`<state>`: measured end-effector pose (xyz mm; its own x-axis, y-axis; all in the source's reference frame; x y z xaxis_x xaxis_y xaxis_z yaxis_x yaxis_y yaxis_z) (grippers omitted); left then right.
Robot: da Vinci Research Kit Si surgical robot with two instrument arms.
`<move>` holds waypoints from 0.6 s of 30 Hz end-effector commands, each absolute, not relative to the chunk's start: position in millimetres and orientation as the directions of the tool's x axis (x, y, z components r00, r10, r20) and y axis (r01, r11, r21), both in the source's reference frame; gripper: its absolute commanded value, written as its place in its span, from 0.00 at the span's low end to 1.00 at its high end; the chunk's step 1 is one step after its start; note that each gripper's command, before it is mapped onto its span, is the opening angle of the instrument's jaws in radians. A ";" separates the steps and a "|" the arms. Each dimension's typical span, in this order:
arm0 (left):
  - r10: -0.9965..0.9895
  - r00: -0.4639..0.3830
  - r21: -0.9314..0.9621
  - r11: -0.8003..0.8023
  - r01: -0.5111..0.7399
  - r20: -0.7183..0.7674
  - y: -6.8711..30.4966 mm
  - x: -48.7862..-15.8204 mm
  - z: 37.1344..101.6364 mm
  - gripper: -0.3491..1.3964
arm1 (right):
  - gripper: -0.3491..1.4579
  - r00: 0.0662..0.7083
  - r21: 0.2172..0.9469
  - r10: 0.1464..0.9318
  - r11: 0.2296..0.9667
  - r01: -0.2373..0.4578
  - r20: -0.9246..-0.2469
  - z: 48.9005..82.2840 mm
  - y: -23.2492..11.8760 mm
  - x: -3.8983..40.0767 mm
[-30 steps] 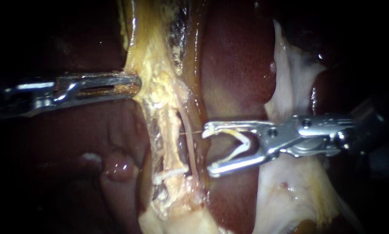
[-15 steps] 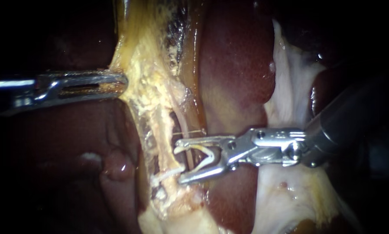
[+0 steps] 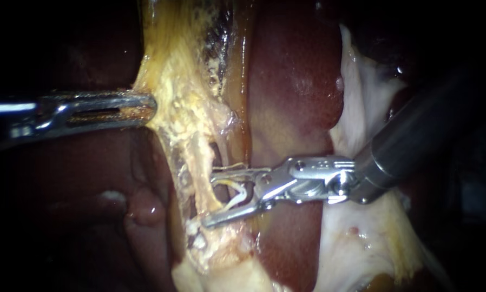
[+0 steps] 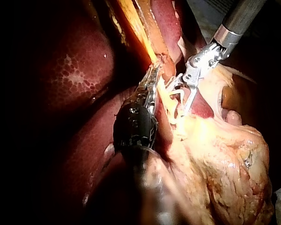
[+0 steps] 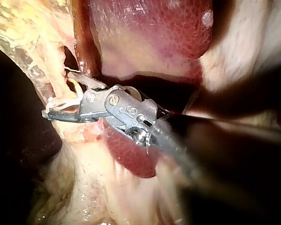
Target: Clipping second clip left tube
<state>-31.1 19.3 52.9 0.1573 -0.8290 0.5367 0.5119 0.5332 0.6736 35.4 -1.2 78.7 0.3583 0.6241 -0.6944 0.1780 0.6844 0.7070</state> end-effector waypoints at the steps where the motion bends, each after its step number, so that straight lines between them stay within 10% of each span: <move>1: -0.829 0.157 0.674 0.533 0.512 0.537 19.3 -31.1 52.9 0.00 | 0.50 0.352 0.715 0.633 0.673 0.191 -0.690 78.4 -1.3 35.5; 18: -0.829 0.157 0.673 0.533 0.513 0.537 19.3 -31.2 52.9 0.00 | 0.43 0.338 0.743 0.663 0.620 0.253 -0.668 77.7 -1.7 37.7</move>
